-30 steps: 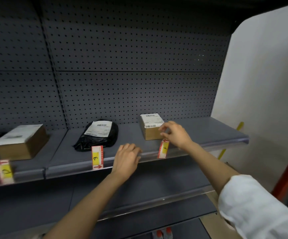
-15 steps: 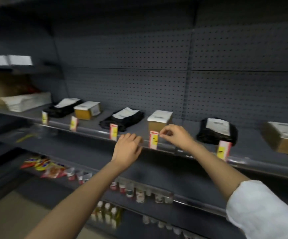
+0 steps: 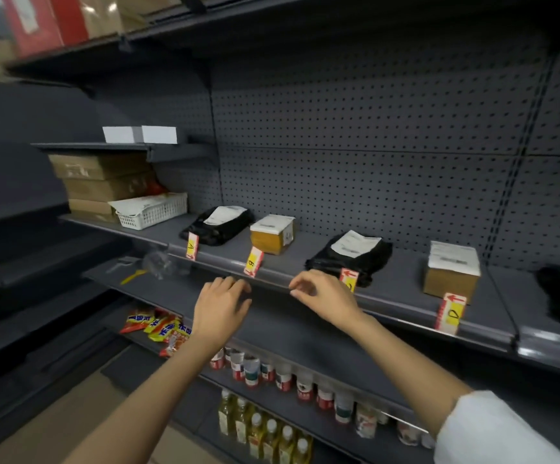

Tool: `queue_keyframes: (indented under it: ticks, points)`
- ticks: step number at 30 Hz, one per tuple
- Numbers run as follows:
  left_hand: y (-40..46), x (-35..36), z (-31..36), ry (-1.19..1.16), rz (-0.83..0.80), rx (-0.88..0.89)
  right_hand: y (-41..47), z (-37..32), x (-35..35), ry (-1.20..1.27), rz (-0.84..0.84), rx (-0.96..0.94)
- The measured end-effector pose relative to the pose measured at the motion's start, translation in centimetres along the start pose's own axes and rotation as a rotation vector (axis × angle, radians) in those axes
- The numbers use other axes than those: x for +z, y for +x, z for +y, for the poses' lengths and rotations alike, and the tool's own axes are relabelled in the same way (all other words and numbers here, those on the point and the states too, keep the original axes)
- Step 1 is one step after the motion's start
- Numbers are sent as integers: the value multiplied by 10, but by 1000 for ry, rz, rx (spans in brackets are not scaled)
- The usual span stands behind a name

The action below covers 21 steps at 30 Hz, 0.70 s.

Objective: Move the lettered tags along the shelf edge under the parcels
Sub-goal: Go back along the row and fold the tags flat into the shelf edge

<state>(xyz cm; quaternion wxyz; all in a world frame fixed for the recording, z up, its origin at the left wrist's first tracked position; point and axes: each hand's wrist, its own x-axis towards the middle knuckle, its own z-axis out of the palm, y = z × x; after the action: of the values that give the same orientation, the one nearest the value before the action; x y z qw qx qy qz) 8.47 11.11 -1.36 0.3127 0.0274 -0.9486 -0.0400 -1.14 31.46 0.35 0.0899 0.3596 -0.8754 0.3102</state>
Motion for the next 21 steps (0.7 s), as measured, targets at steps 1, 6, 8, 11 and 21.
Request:
queue_keyframes:
  ticks: [1, 6, 8, 11, 21]
  points:
    - [5, 3, -14, 0, 9, -11, 15, -5, 7, -4, -9, -6]
    - [44, 22, -84, 14, 1, -74, 94, -25, 46, -29, -39, -39]
    - [64, 26, -112, 34, 3, -74, 129, -31, 57, -38, -49, -59]
    - [91, 29, -155, 113, -27, 4, 182, -41, 77, -21, -40, -80]
    - [171, 74, -273, 88, -77, 117, 274, -55, 169, -104, -47, 10]
